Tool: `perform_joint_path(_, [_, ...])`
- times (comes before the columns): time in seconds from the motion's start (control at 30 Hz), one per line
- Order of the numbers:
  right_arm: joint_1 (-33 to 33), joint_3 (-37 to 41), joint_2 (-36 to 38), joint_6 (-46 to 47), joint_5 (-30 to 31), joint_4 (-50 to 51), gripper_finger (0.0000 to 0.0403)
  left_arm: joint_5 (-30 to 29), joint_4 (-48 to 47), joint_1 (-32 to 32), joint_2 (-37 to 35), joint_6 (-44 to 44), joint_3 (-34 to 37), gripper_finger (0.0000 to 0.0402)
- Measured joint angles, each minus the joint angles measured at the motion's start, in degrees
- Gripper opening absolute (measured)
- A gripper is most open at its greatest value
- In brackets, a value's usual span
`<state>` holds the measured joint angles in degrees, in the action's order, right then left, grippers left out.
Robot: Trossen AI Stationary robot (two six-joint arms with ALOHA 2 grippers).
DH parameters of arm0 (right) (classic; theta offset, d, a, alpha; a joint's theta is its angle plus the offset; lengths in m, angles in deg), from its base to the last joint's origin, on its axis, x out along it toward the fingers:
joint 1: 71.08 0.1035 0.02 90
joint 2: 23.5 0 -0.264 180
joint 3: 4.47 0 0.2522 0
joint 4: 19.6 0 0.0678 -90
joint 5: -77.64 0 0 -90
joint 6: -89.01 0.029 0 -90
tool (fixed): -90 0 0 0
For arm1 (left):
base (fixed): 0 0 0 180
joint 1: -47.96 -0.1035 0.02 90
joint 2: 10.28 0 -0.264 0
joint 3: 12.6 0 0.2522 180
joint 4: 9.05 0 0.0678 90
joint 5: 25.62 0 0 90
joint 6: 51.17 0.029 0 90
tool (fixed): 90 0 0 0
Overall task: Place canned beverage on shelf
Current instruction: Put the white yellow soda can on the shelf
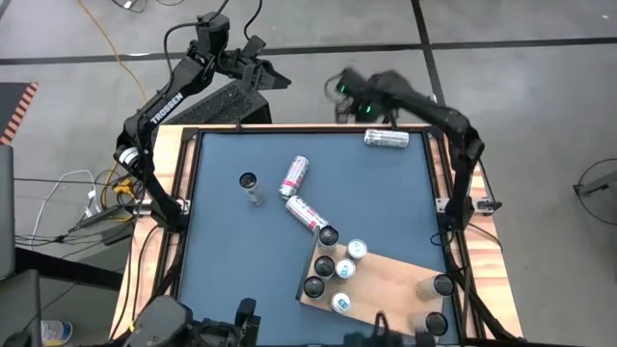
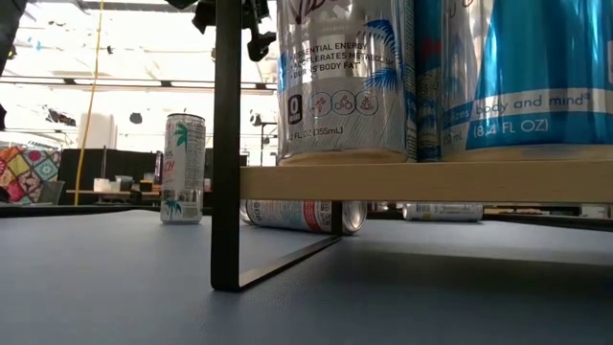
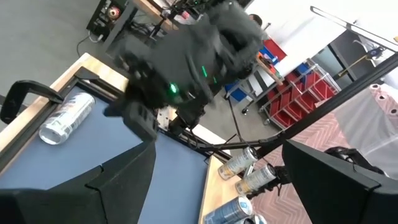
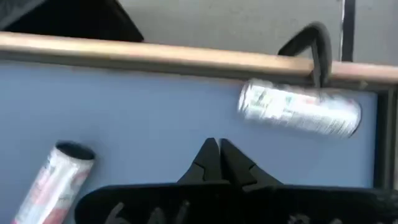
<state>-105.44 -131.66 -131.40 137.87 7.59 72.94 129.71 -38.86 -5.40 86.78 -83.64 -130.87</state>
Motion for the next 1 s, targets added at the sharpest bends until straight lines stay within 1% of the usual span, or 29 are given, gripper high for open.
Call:
perform_joint_path(0.07, [2.36, 4.37, 2.03, 4.23, 2.45, -0.85, 0.0, 0.0, -0.09, 0.0, 0.0, 0.43, 0.0, 0.0336])
perform_joint_path(0.1, [3.31, 7.24, 3.53, 7.48, 4.62, -1.44, 0.0, 0.01, -0.12, 0.0, 0.0, 0.59, 0.0, 0.0336])
perform_joint_path(0.2, [5.33, 18.0, 8.49, 20.08, 10.69, -4.96, 0.0, 0.01, -0.64, 0.0, 0.0, 1.45, 0.0, 0.0336])
perform_joint_path(0.37, [6.29, 37.94, 17.69, 32.02, 12.42, -26.66, 0.0, 0.0, -1.73, -0.33, 0.0, 2.74, 0.02, 0.0336])
perform_joint_path(0.43, [6.3, 43.76, 19.85, 35.8, 15.54, -31.75, 0.0, -0.06, -1.72, -0.33, 0.0, 2.79, 0.02, 0.0336])
perform_joint_path(0.47, [6.24, 45.75, 20.58, 37.25, 17.17, -32.19, 0.0, -0.04, -1.7, -0.33, 0.0, 2.83, 0.02, 0.0336])
perform_joint_path(0.57, [5.64, 49.33, 21.69, 44.72, 19.93, -28.19, 0.0, -0.13, -1.69, -0.35, 0.0, 2.84, 0.02, 0.0336])
perform_joint_path(0.67, [4.76, 50.82, 21.36, 53.74, 20.81, -23.24, 0.0, -0.73, -1.67, -0.36, 0.0, 3.14, 0.02, 0.0336])
perform_joint_path(0.73, [4.54, 51.84, 20.58, 58.97, 22.63, -23.59, 0.0, -0.82, -1.7, -0.37, 0.0, 3.15, 0.04, 0.0336])
perform_joint_path(0.87, [3.3, 52.61, 17.87, 68.01, 23.3, -23.42, 0.0, -0.9, -1.68, -0.15, 0.0, 3.28, 0.02, 0.0336])
perform_joint_path(1.0, [1.08, 52.59, 14.69, 75.25, 22.29, -23.38, 0.0, -1.34, -1.67, 0.03, 0.0, 3.68, 0.04, 0.0336])
